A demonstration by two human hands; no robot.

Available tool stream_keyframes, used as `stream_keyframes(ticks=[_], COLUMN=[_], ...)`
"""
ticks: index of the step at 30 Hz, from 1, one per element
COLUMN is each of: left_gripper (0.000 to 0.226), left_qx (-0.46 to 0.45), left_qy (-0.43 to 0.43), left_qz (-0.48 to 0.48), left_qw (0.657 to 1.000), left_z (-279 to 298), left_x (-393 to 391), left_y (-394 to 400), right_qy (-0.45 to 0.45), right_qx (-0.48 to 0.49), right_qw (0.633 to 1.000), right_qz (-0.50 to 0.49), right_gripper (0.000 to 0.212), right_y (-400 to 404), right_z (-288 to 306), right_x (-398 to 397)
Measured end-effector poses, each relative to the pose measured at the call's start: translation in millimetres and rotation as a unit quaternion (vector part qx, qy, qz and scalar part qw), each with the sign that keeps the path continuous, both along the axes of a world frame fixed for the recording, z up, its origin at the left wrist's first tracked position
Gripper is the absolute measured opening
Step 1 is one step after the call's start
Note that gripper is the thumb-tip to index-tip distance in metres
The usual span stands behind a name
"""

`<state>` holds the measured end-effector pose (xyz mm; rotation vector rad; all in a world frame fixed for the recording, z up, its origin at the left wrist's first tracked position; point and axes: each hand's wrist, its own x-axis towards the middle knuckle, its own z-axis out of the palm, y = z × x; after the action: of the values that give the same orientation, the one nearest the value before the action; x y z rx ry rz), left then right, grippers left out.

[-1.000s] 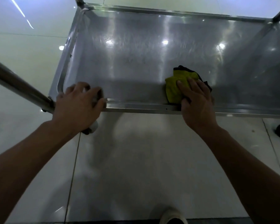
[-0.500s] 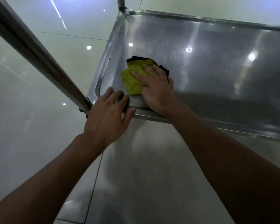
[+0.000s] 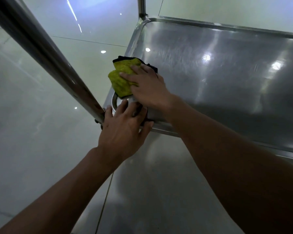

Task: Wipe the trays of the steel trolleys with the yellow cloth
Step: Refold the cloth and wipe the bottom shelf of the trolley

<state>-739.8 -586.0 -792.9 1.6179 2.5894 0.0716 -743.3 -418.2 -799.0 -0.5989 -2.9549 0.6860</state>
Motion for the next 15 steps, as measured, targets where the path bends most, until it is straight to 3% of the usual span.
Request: stream_keyframes(ticks=[3, 7, 15], left_gripper=[0.051, 0.044, 0.045], left_qx=[-0.007, -0.024, -0.029], left_qy=[-0.004, -0.009, -0.049], left_qz=[0.007, 0.035, -0.068], left_qw=[1.0, 0.999, 0.996], left_z=[4, 13, 28], left_x=[2, 6, 37], left_y=[2, 16, 85], right_qy=[0.011, 0.018, 0.043], right_qx=[0.018, 0.018, 0.03], right_qw=[1.0, 0.992, 0.961], right_qz=[-0.015, -0.127, -0.271], right_gripper=[0.05, 0.05, 0.051], right_y=[8, 39, 88], right_z=[1, -4, -9], right_x=[17, 68, 196])
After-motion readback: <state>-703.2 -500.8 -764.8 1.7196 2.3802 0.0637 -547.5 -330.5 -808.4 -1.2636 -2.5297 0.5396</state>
